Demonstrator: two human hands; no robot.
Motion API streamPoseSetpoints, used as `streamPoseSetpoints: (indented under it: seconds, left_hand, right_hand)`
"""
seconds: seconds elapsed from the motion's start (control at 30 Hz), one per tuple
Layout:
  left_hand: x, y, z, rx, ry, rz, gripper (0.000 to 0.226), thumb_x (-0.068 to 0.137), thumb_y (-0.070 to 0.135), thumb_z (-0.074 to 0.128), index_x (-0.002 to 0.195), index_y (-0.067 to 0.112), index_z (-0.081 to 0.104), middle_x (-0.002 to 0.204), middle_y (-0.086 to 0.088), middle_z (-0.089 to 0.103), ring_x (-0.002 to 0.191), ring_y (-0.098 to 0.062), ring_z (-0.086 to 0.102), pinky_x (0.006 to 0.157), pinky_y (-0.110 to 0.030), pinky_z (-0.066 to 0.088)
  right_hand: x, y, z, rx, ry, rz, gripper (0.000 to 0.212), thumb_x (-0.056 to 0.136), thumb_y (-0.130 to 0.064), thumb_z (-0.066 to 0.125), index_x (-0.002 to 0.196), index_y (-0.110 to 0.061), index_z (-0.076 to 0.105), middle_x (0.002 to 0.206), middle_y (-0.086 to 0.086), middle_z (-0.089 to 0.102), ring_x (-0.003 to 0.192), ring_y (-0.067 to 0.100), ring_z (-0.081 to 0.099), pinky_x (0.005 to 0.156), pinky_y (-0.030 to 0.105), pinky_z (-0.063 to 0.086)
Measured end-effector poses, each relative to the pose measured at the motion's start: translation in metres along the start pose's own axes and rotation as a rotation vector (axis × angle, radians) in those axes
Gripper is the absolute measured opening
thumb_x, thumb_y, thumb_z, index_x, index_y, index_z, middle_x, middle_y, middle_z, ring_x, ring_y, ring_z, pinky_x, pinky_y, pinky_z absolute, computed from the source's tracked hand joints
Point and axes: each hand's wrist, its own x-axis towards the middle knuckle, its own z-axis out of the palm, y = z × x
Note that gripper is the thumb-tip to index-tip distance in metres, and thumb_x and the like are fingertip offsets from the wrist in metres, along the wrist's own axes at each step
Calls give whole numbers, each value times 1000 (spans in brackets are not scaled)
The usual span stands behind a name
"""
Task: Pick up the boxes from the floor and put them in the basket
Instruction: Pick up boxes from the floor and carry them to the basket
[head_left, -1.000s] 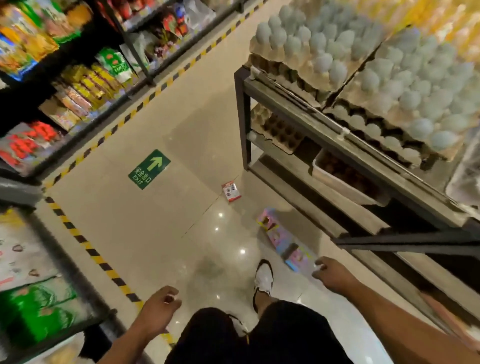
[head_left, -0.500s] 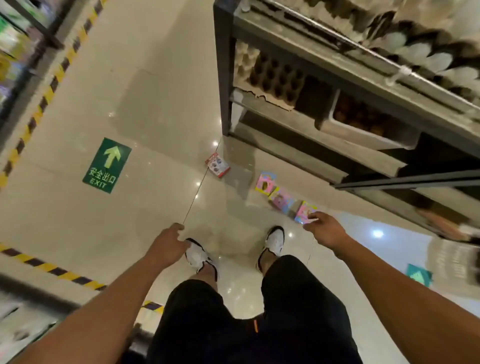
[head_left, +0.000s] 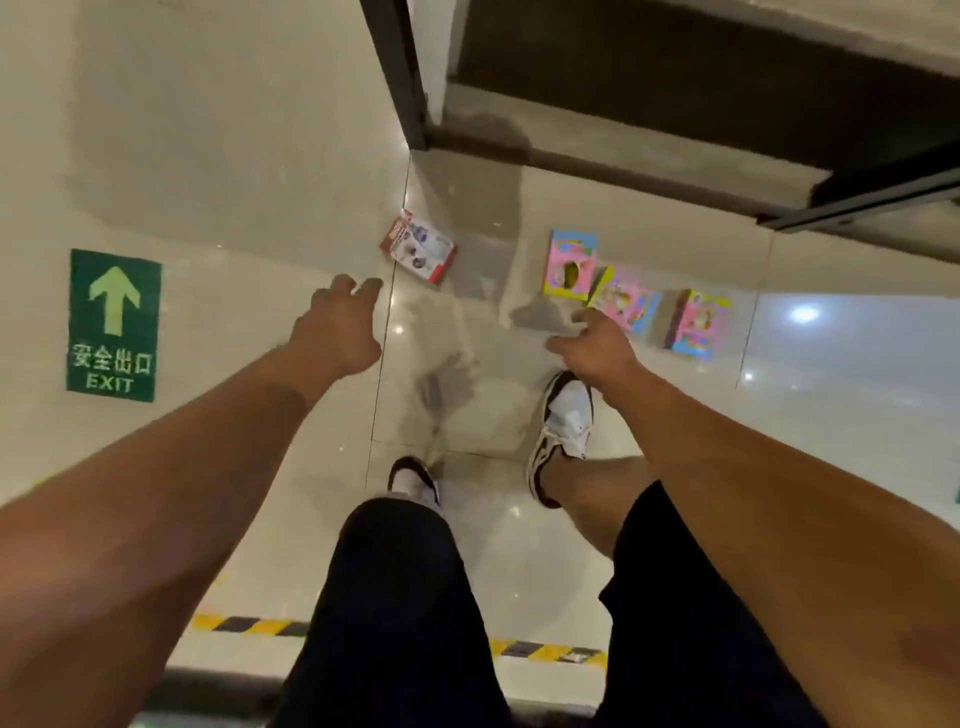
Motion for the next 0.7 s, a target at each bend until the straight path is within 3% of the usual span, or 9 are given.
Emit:
streamPoseSetpoints:
  seconds: [0.1,0.17,0.23,0.37,0.47,0.6,0.7]
  left_hand:
    - [75,-4,37,227,53,97,90,76,13,69,155,22,27,153,-17,31,138,-44,35,96,-61,50]
    - [126,-8,56,322,92,105,93,76,12,70,155,24,22,155,-14,28,141,-42,29,95,-62,50]
    - [178,-12,71,388,129,101,97,76,11,70,156,25,17,159,-11,21,147,-42,22,98,-64,47]
    - [264,-20,99,494,146,122,109,79,12,69,159,31,-2,168,-2,-4,155,-37,0,112,-66,33]
    - [299,-26,119,631,164,193,110,81,20,69,158,31,-8,166,-3,-9,154,-33,-6,110,-65,34]
    - [312,-20,124,655,232,237,98,77,19,70,154,24,9,155,-11,16,149,-37,10,109,-61,36]
    - [316,-21,124,572,227,250,93,70,28,77,145,23,21,139,-14,32,136,-40,30,104,-60,41]
  right_hand:
    - [88,1,15,-80,93,-8,75,77,-42,79,140,-17,48,133,7,59,121,28,59,103,34,47]
    - [141,6,21,-163,161,-30,72,76,-50,77,132,-13,50,132,11,57,126,32,52,103,30,42]
    - [188,12,26,-248,241,-33,74,76,-50,74,132,-11,46,130,13,53,127,35,47,105,37,41]
    - [264,24,49,-328,272,69,114,55,-69,74,146,-19,27,132,15,41,127,40,44,104,49,41]
    - [303,41,77,-462,291,132,138,39,-92,65,149,-19,24,137,14,41,131,35,39,99,53,41]
    - [308,58,98,-418,446,181,93,61,-57,76,132,-18,30,130,14,37,120,34,49,90,46,46]
    - [305,63,103,-374,432,187,92,62,-50,75,135,-16,29,133,13,34,121,35,47,93,44,47]
